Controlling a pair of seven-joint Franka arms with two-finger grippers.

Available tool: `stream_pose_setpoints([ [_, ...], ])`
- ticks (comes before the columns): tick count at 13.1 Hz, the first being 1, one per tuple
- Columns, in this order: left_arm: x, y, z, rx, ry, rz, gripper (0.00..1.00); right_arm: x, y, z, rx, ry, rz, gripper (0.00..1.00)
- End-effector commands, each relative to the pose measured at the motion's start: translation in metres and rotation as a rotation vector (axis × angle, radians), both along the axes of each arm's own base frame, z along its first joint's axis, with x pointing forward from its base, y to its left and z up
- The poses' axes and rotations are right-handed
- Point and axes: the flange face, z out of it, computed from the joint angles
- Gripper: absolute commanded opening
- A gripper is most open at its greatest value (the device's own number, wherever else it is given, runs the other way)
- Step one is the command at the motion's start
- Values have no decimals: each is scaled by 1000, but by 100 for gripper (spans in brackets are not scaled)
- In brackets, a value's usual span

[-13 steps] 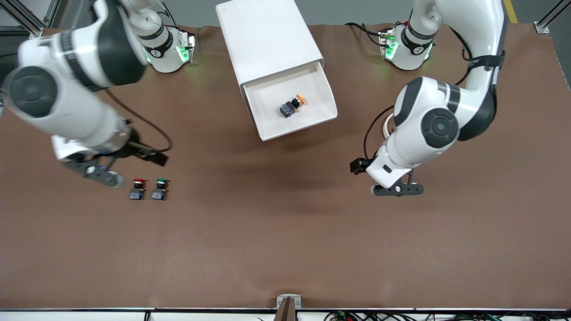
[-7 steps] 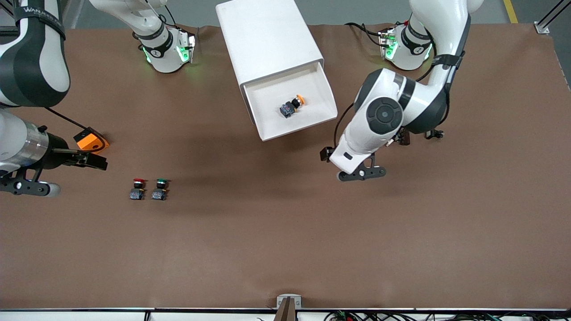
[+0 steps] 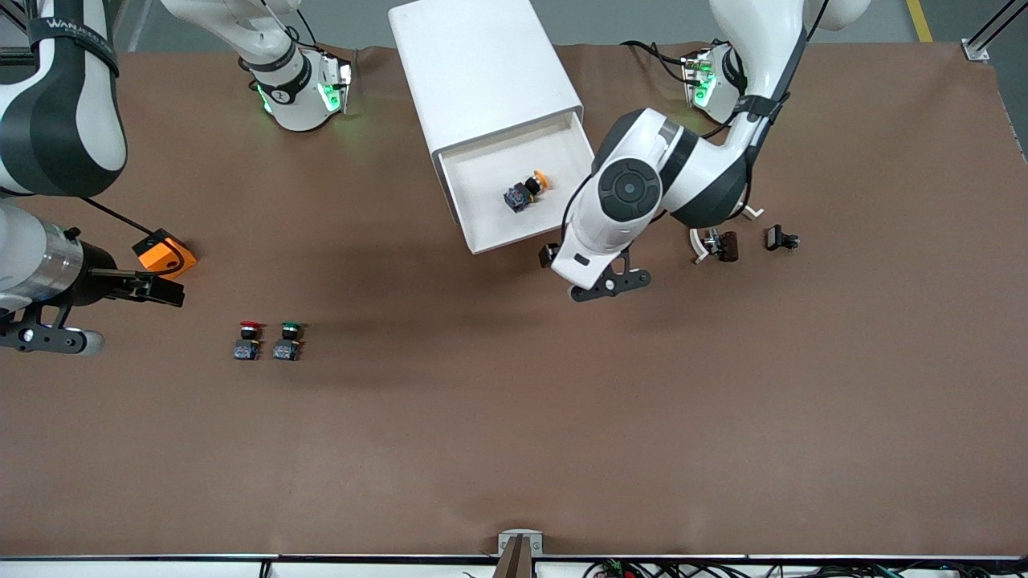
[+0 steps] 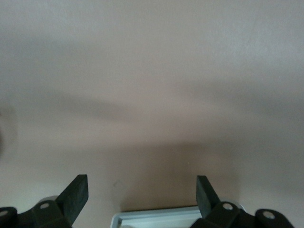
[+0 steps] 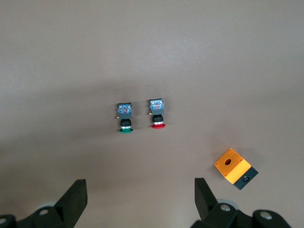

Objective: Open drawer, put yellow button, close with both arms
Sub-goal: 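Push the open drawer shut with the left gripper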

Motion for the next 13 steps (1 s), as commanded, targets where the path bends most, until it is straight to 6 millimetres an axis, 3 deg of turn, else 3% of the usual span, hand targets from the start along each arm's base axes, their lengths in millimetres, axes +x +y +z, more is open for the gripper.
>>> stream_pose_setpoints([
  [1, -13, -13, -5, 16, 32, 14, 100, -2, -18, 8, -5, -10, -14, 100],
  [3, -29, -30, -12, 23, 56, 23, 100, -5, -29, 14, -7, -9, 4, 100],
  [6, -52, -51, -13, 38, 93, 56, 100, -21, -44, 52, 2, -56, 87, 100],
  [8, -70, -61, -10, 58, 129, 43, 100, -30, -59, 51, 17, -2, 57, 100],
  [9, -79, -65, -9, 71, 150, 27, 100, -34, -66, 62, 24, -4, 43, 100],
  [13, -107, -81, -16, 104, 198, 18, 100, -42, -66, 82, 22, -25, 28, 100],
])
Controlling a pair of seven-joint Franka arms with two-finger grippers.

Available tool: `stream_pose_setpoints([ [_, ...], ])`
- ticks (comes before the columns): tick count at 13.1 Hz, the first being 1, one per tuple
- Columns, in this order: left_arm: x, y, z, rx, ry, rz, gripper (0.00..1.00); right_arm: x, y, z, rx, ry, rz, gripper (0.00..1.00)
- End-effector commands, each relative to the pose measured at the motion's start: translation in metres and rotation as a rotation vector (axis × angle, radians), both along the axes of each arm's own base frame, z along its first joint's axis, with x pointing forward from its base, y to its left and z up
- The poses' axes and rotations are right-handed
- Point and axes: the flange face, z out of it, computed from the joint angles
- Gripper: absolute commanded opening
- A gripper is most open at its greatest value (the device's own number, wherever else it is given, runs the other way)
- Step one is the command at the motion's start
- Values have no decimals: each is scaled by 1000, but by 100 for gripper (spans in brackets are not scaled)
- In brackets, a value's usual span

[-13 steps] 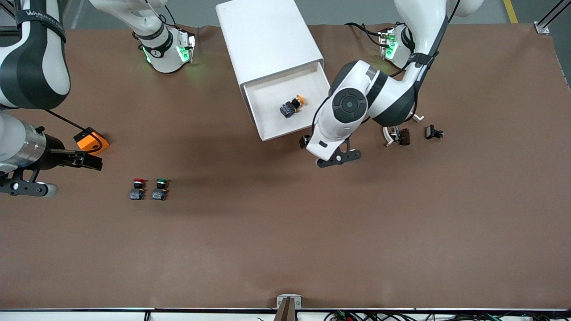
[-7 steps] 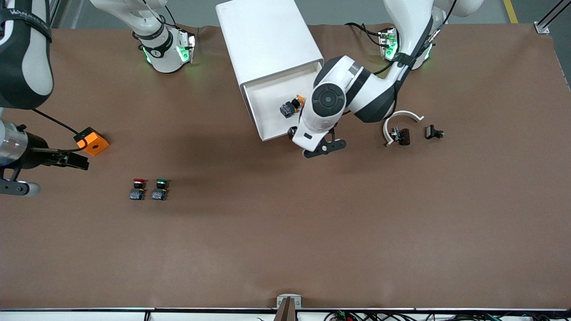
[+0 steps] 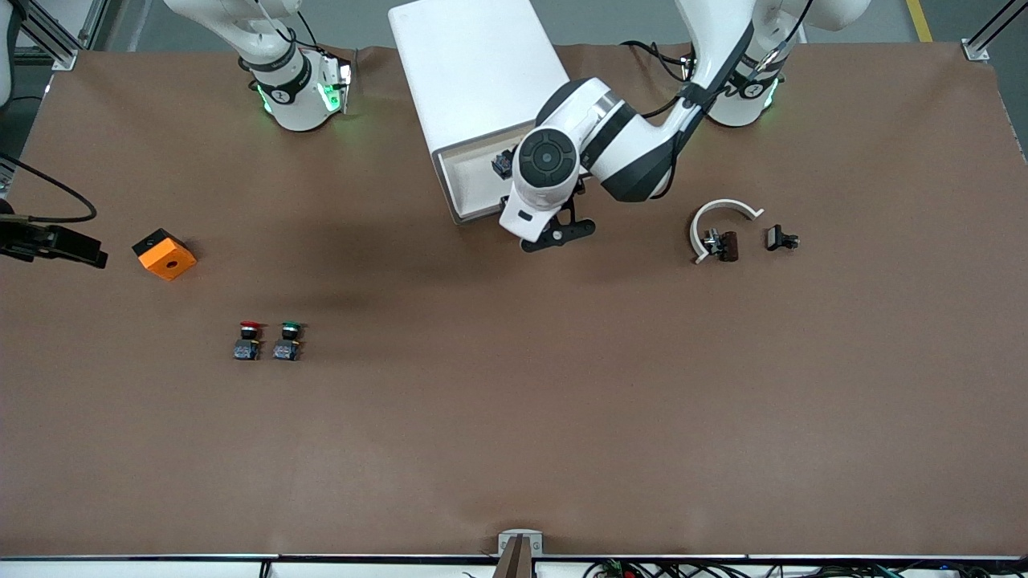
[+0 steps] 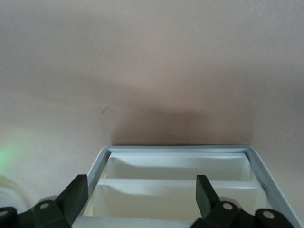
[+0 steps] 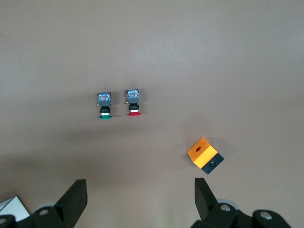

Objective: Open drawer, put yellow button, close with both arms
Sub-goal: 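Push the open drawer shut with the left gripper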

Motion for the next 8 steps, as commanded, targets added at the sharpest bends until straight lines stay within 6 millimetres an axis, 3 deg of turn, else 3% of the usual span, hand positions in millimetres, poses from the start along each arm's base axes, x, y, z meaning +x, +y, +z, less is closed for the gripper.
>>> stream_pose_setpoints([
  [1, -23, -11, -1, 22, 30, 0, 100, -6, 5, 9, -1, 8, 7, 100],
  [3, -36, -19, -3, 14, 58, -1, 100, -12, 4, 18, 8, 1, -7, 100],
  [6, -56, -32, -4, 6, 102, 17, 100, -38, -3, 39, 24, -24, -11, 100],
  [8, -68, -37, -9, 19, 117, 13, 100, -44, -16, 44, 29, -31, -32, 100],
])
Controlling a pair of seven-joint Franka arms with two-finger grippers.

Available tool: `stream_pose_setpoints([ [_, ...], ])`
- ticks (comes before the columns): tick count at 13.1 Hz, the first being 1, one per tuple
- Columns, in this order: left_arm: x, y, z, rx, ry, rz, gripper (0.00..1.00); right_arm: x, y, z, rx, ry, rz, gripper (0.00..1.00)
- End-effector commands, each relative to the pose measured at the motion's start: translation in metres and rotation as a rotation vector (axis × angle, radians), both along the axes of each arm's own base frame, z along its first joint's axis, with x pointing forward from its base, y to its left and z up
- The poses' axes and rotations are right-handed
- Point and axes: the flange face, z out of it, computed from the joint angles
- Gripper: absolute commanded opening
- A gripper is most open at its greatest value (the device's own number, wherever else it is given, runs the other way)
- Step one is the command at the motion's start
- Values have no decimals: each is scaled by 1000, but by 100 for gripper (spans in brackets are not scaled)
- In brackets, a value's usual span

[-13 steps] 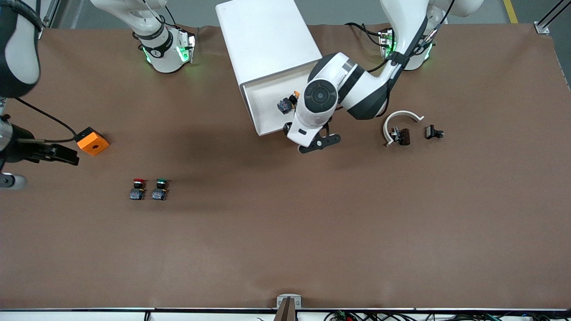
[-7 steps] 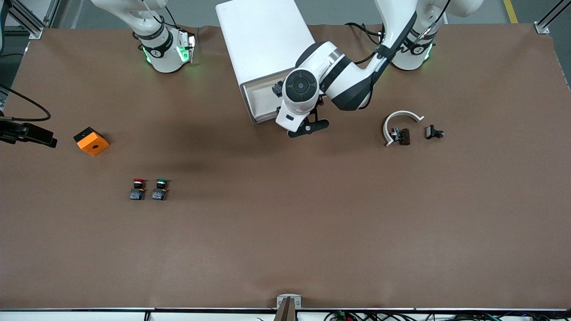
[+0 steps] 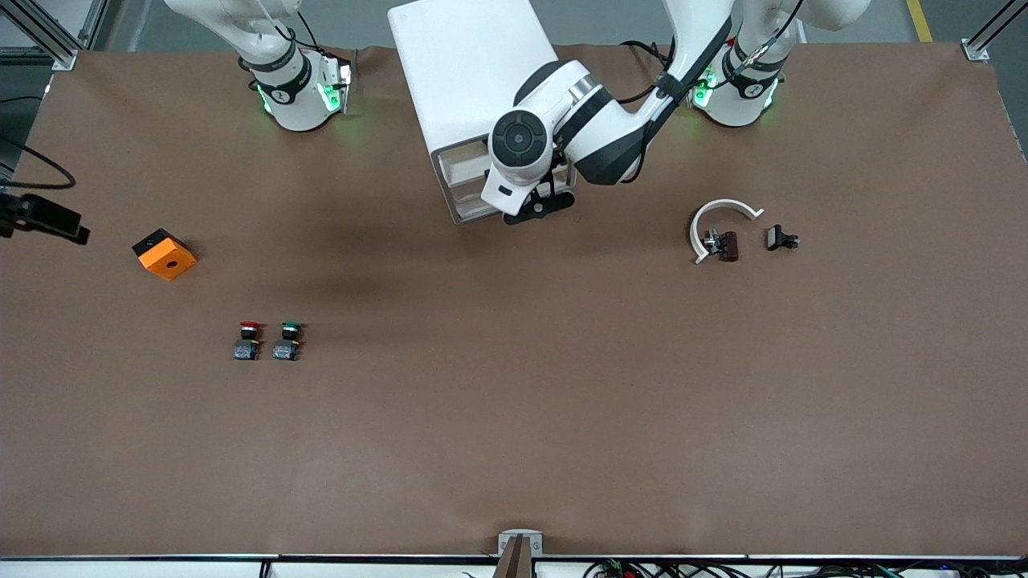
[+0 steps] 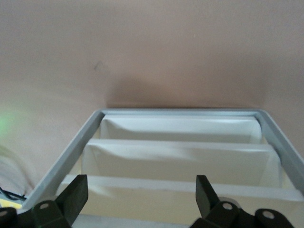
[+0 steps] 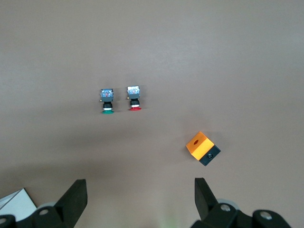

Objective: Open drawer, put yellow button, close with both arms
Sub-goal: 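Push the open drawer shut with the left gripper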

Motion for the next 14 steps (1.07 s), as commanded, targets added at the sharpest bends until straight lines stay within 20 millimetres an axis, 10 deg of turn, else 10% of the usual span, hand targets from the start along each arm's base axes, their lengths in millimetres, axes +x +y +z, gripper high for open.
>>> stream_pose_setpoints([
  [1, -24, -10, -3, 9, 43, 1, 100, -21, -14, 13, 34, -21, -22, 100],
  [8, -52, -20, -19, 40, 68, -33, 100, -49, -5, 11, 43, -52, -5, 100],
  [14, 64, 40, 18, -31, 2, 148, 100, -71, 7, 6, 68, -79, 11, 100],
])
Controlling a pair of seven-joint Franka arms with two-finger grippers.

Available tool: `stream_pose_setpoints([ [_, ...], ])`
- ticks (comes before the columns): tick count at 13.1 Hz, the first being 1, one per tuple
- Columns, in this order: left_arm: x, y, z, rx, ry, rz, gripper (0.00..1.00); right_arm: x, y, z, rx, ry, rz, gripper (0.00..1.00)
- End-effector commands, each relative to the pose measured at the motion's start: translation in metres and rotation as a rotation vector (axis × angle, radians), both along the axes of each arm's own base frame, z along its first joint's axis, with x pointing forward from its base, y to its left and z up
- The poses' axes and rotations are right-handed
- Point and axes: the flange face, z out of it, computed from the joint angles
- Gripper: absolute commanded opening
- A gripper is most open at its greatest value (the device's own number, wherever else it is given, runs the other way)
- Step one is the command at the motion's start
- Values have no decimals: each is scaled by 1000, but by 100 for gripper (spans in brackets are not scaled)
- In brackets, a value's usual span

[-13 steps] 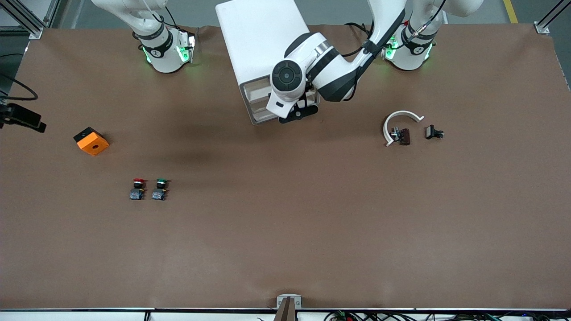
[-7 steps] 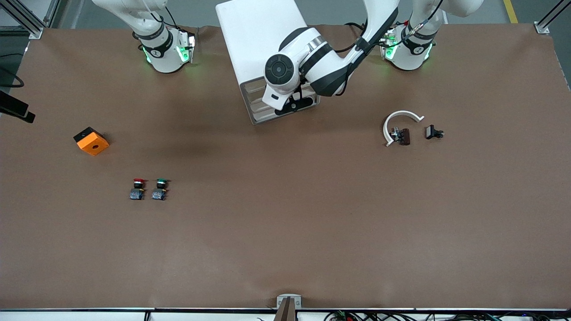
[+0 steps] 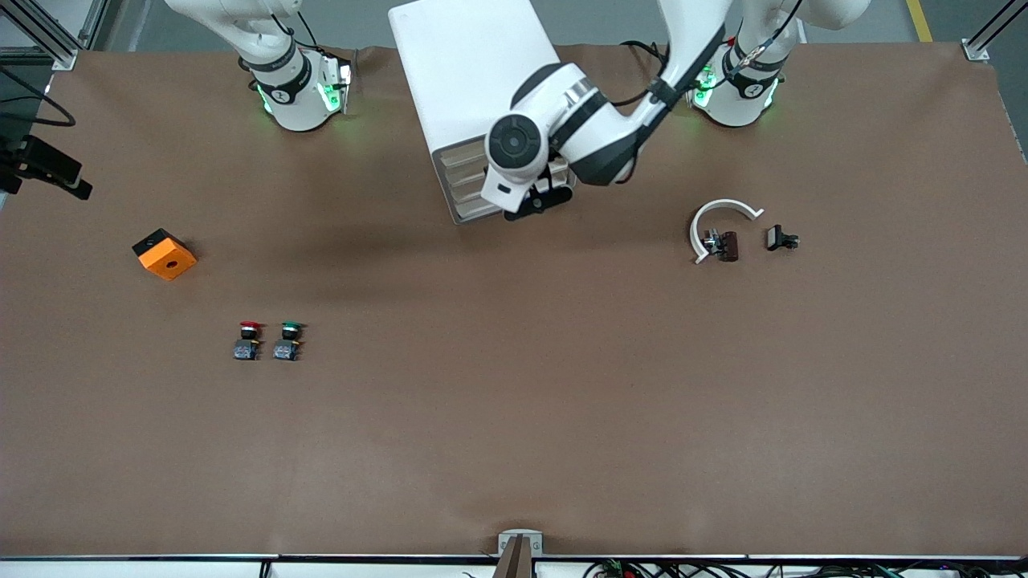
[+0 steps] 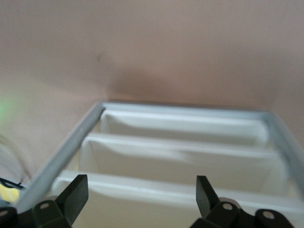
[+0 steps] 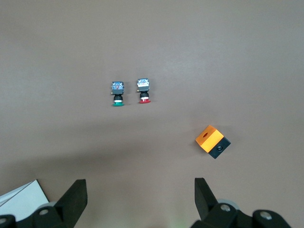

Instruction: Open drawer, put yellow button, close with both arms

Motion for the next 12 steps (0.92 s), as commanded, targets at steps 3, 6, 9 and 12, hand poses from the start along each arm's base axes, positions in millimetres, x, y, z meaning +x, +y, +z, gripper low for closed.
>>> stream_pose_setpoints([
  [3, 94, 66, 41, 4, -141, 95, 100, -11, 5, -2, 16, -17, 13, 100],
  [6, 141, 111, 74, 72, -303, 107, 100, -16, 2, -1, 16, -39, 9, 100],
  [9, 186, 176, 108, 81, -391, 130, 100, -17, 2, 0, 13, -49, 12, 100],
  [12, 219, 246, 155, 40, -476, 47, 100, -17, -12, 0, 4, -54, 52, 100],
])
